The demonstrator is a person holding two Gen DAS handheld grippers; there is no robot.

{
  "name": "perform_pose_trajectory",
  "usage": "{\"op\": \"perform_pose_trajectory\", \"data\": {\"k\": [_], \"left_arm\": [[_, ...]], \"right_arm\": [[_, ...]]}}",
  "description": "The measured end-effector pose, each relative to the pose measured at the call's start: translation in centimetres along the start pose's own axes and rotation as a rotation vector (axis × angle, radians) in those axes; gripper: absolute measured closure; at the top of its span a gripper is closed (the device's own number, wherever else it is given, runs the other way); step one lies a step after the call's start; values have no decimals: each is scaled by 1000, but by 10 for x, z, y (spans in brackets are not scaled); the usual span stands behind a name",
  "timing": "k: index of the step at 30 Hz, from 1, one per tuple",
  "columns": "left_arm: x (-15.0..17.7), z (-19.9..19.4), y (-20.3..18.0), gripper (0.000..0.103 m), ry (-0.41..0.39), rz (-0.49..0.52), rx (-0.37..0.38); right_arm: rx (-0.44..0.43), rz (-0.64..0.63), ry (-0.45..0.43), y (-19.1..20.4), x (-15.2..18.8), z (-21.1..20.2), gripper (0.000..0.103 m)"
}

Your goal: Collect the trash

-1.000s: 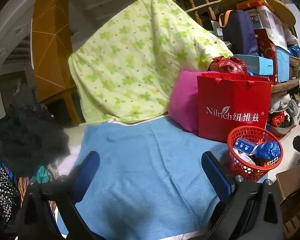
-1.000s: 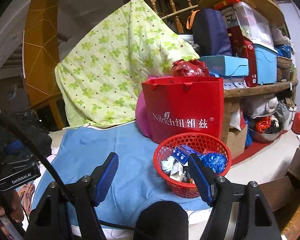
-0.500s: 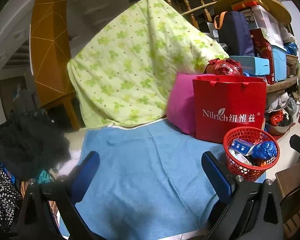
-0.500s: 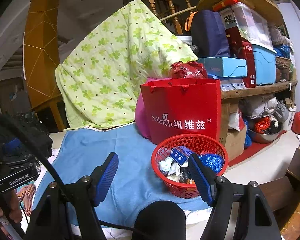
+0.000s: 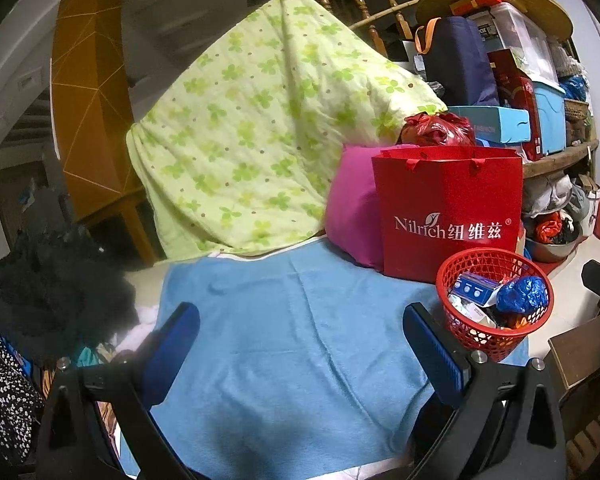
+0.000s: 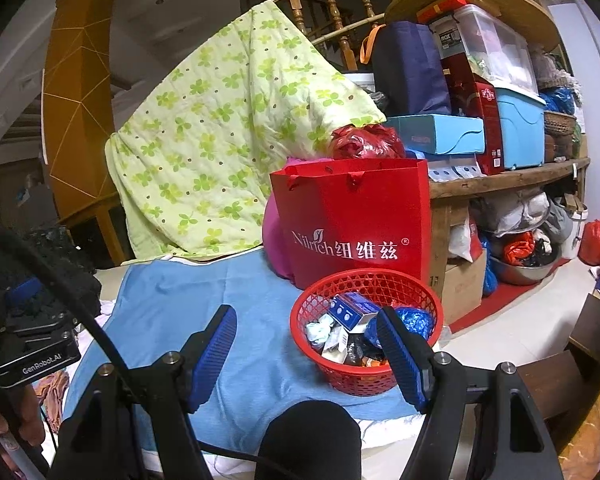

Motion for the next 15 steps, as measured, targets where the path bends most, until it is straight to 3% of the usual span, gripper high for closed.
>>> {"op": "perform_pose_trajectory", "data": {"k": [15], "left_arm": [[1, 1, -4, 2, 4, 7, 3]], "right_arm": [[12, -4, 3, -6, 2, 1, 27]]}}
Point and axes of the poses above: each gripper's, at about its wrist camera, not at the fingertips, and z roughly the way its jaws point, y to its left, x to its underside, the point moved 10 cm from there along z, roughly the way its jaws point, and after that the axes turned 3 degrees about y, right-handed, at the moved point
